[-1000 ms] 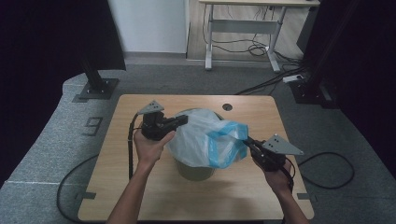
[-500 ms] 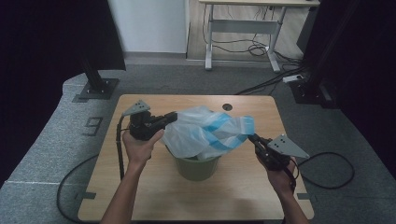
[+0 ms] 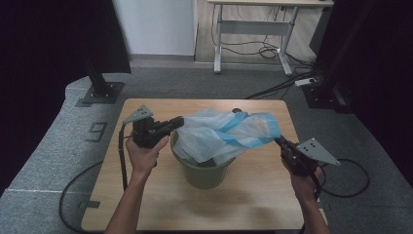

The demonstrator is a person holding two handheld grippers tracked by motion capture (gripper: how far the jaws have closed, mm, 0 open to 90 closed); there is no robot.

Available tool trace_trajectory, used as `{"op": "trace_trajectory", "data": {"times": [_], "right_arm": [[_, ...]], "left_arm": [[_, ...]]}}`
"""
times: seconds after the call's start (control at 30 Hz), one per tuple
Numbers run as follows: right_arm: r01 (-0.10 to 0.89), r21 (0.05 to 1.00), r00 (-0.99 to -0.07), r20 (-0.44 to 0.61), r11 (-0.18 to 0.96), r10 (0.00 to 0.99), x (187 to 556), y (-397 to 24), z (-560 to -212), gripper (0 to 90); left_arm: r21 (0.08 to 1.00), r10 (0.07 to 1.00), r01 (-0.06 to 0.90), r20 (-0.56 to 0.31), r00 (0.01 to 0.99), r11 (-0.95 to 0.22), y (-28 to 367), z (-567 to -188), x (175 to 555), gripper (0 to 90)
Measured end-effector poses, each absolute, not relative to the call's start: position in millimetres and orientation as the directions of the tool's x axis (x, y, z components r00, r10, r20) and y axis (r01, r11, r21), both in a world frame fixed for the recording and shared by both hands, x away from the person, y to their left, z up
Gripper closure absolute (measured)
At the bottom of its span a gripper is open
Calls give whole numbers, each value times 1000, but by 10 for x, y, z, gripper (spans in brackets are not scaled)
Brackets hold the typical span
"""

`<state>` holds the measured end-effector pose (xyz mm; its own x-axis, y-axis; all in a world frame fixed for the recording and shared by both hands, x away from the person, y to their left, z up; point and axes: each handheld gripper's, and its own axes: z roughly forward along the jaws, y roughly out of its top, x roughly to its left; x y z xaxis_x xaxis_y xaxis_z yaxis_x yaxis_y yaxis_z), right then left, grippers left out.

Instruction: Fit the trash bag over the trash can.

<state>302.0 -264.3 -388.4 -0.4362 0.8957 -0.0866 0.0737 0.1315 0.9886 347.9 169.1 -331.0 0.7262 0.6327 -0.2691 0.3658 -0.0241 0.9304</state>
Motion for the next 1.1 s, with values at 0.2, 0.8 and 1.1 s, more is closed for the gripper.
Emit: {"op": "trace_trajectory", "data": {"times": [0.2,0.8,1.1], "right_arm": [[120,988,-499,-25,98,866,2957,-2653,-4028,888],[244,965,-664,92,98,742,2643,-2452,-4455,888],[327,938,-696,157,115,700,2713,-2371,-4685,888]], "left_arm": [[928,646,371,-266,715,-28,1839,-3435,3354,900],[901,656,433,-345,671,31,2347,-3939,3057,900],[883,644,468,-373,668,26,2435,-4131,3059,900]]}}
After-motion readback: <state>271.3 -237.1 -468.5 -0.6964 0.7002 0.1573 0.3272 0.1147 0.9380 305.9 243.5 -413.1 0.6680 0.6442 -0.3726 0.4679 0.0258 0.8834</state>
